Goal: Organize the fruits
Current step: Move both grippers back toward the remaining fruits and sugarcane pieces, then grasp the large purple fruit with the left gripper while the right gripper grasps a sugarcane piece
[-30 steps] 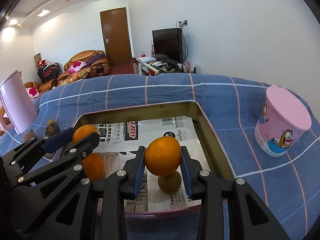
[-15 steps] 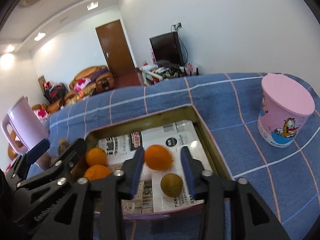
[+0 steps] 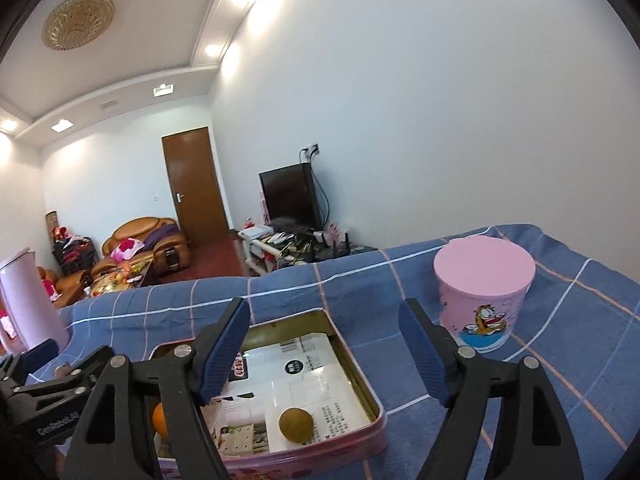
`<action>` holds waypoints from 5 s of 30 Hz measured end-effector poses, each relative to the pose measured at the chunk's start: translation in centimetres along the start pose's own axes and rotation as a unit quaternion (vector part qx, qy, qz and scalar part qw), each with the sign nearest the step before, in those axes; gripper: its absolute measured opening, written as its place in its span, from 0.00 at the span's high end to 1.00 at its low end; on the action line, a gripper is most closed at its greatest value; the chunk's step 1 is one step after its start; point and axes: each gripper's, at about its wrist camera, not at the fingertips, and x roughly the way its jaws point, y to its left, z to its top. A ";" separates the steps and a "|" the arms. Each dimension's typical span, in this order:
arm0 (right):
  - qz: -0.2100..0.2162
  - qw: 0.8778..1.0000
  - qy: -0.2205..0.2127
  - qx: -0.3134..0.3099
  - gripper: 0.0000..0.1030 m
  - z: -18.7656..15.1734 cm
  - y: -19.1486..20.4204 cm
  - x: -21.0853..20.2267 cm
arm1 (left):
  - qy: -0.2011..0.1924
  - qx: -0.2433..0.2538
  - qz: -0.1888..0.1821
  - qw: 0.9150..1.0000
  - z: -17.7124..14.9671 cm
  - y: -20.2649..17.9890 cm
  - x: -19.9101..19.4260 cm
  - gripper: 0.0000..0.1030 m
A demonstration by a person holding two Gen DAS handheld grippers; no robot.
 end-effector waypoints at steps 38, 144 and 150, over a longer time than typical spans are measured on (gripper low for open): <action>0.055 0.990 0.074 -0.110 0.24 -4.0 16.0 -2.0 | 0.065 -0.034 0.079 0.994 -1.6 16.4 1.5 0.00; 0.105 0.974 0.069 -0.191 0.62 -5.4 22.5 -1.5 | 0.040 -0.059 0.063 0.995 -1.6 16.2 1.2 0.54; 0.103 0.977 0.066 -0.176 0.62 -5.3 21.9 -1.8 | 0.025 -0.064 0.079 0.995 -2.1 16.0 0.0 0.54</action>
